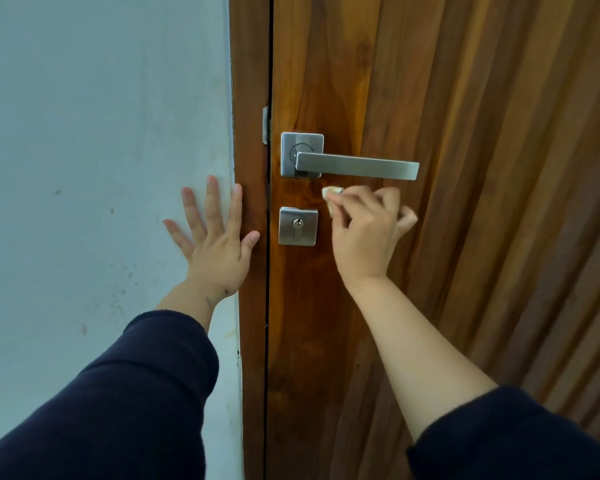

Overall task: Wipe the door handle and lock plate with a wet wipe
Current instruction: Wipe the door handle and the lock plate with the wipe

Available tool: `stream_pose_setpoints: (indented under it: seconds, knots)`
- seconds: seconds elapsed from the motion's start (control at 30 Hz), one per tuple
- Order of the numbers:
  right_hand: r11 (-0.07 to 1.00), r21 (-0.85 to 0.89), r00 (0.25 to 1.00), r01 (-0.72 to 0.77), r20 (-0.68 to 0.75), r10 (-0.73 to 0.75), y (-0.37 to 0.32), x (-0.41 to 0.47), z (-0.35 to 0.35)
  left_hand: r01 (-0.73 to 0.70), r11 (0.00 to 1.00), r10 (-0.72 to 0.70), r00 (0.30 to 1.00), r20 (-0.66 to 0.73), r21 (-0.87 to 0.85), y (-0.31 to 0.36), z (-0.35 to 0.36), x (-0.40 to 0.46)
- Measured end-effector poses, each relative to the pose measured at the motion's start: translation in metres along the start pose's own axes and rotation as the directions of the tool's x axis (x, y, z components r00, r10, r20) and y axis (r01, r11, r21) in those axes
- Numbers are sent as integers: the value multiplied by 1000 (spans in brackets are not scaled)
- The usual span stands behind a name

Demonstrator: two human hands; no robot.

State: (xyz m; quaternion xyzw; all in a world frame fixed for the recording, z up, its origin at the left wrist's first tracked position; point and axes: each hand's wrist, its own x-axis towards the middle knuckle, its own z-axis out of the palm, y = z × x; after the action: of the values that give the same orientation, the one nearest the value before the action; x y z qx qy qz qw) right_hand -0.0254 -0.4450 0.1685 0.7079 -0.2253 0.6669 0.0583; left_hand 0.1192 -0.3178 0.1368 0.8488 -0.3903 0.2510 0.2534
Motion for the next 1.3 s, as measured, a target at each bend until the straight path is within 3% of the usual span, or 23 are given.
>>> stream_pose_setpoints:
  seconds: [0.1,0.23,0.4,0.57,0.73,0.83,1.0,1.17,1.3]
  knots:
    - [996,-52,995,75,70,-71,10,-15,-2,-3,1000,3,1000,5,2,1,-1,0]
    - [998,-31,998,-63,-18,62,7,6,-4,-5,1000,5,1000,1,15,0,-2,-1]
    - [979,-74,977,191,113,-182,-8,1,-1,-1,1000,1,1000,9,8,1,-3,-1]
    - [998,41,989,52,138,-57,-21,10,-13,6,1000,-6,1000,30,7,1,-4,-1]
    - [978,15,944,208,259,-204,-33,-5,-5,5,1000,-5,999,37,1,2,-4,-1]
    - [966,8,937,257,241,-252,-24,-15,-3,-4,1000,5,999,51,-9,2,-5,-2]
    - [979,-25,969,203,147,-198,-24,-18,-2,-3,1000,3,999,41,-4,1,-4,-1]
    - [921,-71,903,384,236,-358,-29,-37,5,-5,1000,5,999,40,-10,2,-5,-2]
    - [942,-75,938,328,149,-314,-23,-38,5,-9,1000,9,999,35,3,2,-4,-2]
